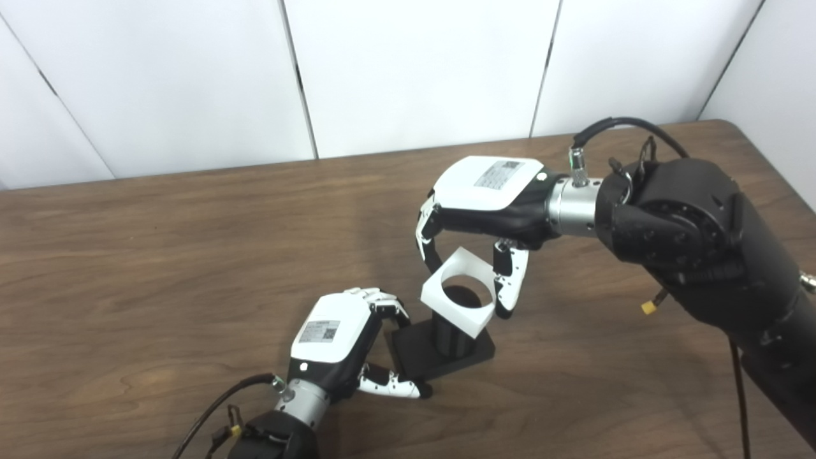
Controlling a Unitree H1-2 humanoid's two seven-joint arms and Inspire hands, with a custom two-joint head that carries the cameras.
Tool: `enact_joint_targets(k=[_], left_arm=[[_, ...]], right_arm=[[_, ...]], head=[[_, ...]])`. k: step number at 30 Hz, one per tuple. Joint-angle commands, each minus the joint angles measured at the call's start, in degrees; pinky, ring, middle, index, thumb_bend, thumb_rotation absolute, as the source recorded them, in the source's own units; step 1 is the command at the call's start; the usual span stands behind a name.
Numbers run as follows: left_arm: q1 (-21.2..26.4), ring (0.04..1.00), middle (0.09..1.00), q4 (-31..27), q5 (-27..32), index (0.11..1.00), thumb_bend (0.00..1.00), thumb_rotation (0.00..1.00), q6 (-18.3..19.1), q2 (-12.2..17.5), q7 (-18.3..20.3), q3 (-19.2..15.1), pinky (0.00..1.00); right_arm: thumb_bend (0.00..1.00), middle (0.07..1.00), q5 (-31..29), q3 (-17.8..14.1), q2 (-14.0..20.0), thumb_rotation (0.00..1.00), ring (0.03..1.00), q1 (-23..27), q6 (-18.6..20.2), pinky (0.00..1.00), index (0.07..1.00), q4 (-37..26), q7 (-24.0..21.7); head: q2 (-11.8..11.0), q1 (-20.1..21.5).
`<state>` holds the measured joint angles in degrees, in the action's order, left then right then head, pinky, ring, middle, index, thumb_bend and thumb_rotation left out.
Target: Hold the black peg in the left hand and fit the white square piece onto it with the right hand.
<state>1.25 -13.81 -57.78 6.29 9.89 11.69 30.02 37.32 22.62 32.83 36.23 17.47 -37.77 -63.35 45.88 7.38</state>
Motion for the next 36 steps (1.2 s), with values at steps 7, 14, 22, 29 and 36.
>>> enact_joint_targets(k=[7, 14, 22, 29, 36], left_arm=[[0.1, 0.840, 0.765, 0.6, -1.5, 0.490, 0.51, 0.05, 0.1, -0.5, 2.3, 1.4, 0.88], [0.1, 0.837, 0.766, 0.6, -1.7, 0.490, 0.51, 0.05, 0.3, -0.7, 2.3, 1.5, 0.88], [0.2, 0.843, 0.770, 0.6, -1.8, 0.490, 0.51, 0.05, 0.3, -0.7, 2.6, 1.4, 0.89], [0.2, 0.838, 0.768, 0.6, -1.8, 0.490, 0.51, 0.05, 0.3, -0.8, 2.3, 1.5, 0.88], [0.2, 0.839, 0.770, 0.5, -1.9, 0.490, 0.51, 0.05, 0.6, -0.9, 2.6, 1.5, 0.88]], right_arm=[[0.52, 0.755, 0.5, -0.4, -0.4, 0.13, 0.860, 0.7, -0.7, 0.92, 0.485, 0.1, 1.2], [0.52, 0.752, 0.7, -0.1, -0.5, 0.13, 0.854, -0.6, -2.2, 0.91, 0.485, 1.2, 2.4], [0.52, 0.756, 1.9, 0.1, -1.0, 0.13, 0.857, -1.7, -3.8, 0.90, 0.485, 4.1, 3.9], [0.52, 0.760, 2.6, -0.1, -1.0, 0.13, 0.862, -2.4, -4.7, 0.90, 0.485, 5.1, 4.5], [0.52, 0.757, 2.3, -0.4, -1.5, 0.13, 0.859, -2.8, -4.8, 0.89, 0.486, 5.0, 4.7]], head=[[0.1, -0.3], [0.2, -0.6], [0.2, -0.5], [0.2, -0.5], [0.4, -0.6]])
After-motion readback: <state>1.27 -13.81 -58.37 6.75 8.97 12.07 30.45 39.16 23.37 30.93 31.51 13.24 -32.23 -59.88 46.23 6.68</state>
